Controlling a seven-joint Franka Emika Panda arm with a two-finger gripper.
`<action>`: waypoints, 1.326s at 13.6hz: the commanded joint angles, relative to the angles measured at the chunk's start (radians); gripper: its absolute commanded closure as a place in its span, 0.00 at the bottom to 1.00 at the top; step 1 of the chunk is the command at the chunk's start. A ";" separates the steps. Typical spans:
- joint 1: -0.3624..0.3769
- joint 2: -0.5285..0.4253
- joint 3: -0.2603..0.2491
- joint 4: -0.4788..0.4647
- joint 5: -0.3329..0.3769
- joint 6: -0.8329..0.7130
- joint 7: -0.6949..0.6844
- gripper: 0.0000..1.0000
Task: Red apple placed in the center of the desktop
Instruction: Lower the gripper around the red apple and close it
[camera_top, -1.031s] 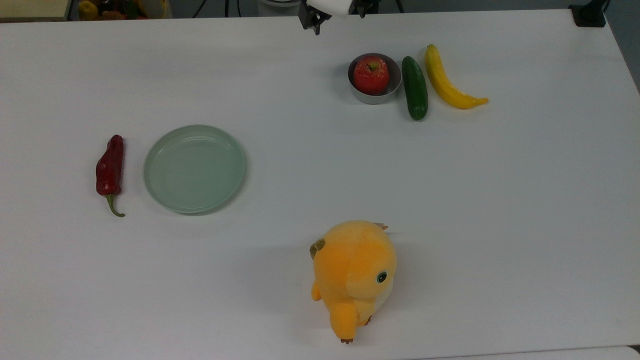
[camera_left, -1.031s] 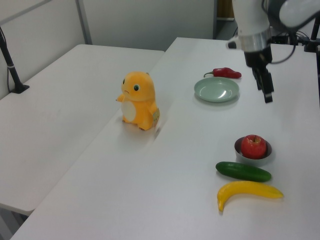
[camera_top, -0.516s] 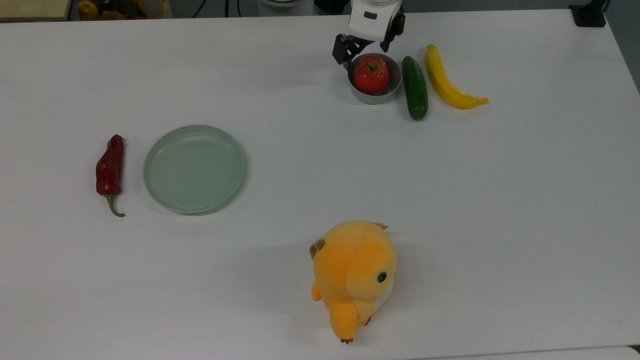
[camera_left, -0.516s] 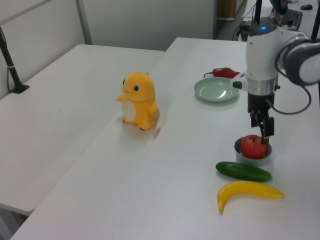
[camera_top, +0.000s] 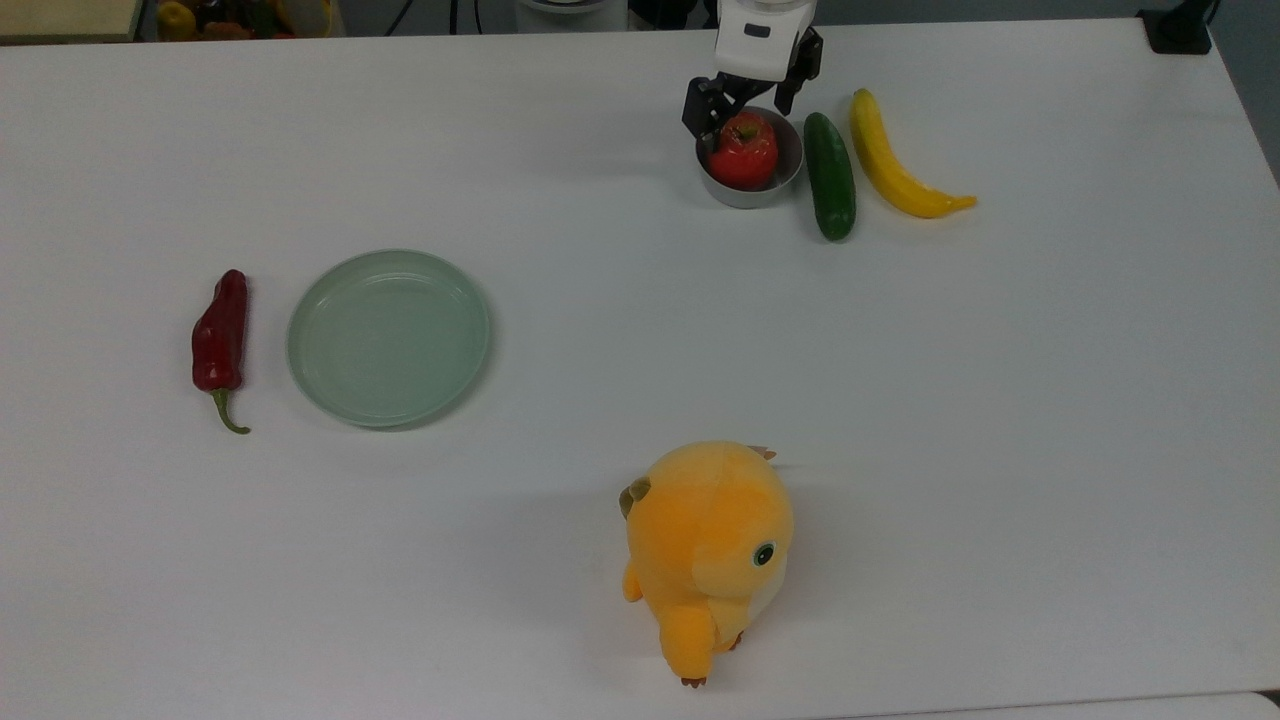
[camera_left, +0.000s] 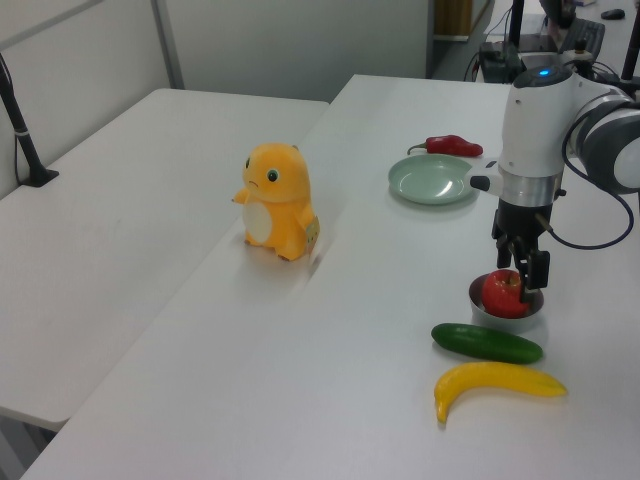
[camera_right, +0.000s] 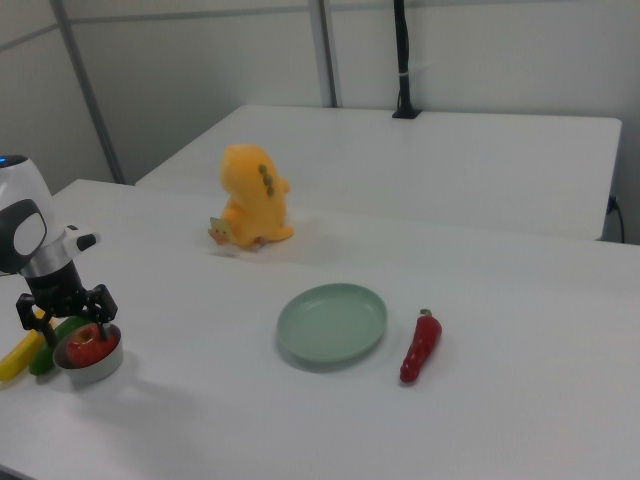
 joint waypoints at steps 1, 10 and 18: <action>-0.003 -0.013 0.009 -0.029 0.003 0.037 0.002 0.00; -0.004 0.016 0.009 -0.029 -0.080 0.066 -0.004 0.76; -0.012 -0.001 0.009 0.058 -0.080 -0.091 -0.001 0.84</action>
